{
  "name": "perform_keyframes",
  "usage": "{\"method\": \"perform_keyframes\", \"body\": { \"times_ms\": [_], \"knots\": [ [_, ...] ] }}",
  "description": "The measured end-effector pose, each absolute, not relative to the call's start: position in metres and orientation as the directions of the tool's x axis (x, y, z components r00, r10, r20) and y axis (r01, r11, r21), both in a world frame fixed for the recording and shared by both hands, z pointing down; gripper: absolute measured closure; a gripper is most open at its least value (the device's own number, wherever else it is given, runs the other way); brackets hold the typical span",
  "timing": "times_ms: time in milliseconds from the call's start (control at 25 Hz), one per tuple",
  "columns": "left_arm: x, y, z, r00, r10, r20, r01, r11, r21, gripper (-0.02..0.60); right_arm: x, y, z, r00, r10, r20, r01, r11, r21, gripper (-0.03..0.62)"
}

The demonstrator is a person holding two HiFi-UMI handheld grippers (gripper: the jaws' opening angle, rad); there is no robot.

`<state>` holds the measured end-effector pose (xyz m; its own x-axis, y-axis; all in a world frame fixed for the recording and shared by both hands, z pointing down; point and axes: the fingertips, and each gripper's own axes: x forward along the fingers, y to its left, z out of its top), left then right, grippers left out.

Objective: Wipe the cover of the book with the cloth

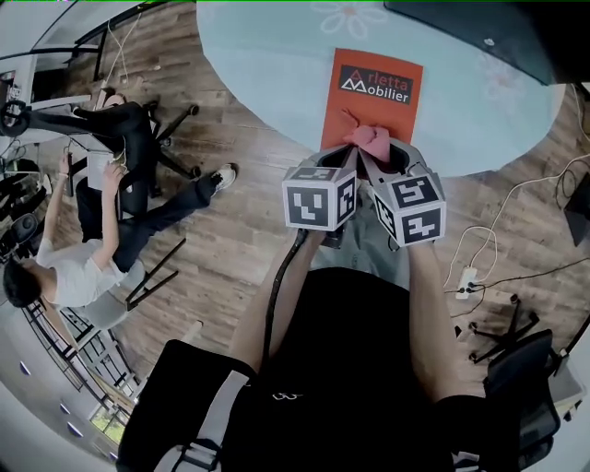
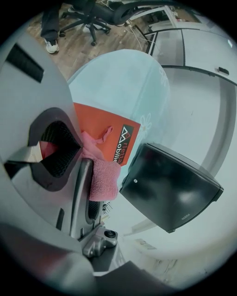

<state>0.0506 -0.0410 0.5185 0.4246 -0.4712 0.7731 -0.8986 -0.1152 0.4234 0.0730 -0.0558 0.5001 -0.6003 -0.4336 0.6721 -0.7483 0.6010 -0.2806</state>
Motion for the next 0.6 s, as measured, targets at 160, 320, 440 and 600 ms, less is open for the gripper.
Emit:
{"method": "perform_keyframes", "body": {
  "times_ms": [160,320,440,600],
  "knots": [
    [0.065,-0.041,0.521,0.445,-0.449,0.774,-0.892,-0.149,0.427,0.569,0.088,-0.053,0.502,-0.585,-0.443,0.679,-0.769,0.569,-0.292,0.499],
    [0.086,-0.04,0.521,0.471,-0.429,0.77,-0.881,-0.189,0.434,0.569,0.109,-0.053,0.505,-0.557,-0.46,0.692,-0.796,0.533,-0.286,0.498],
    [0.099,-0.039,0.522,0.5,-0.416,0.76,-0.866,-0.207,0.456,0.569,0.122,-0.051,0.506,-0.54,-0.468,0.699,-0.811,0.513,-0.282,0.499],
    [0.117,-0.032,0.521,0.541,-0.388,0.746,-0.841,-0.223,0.494,0.569,0.14,-0.048,0.506,-0.507,-0.482,0.715,-0.833,0.487,-0.263,0.499]
  ]
}}
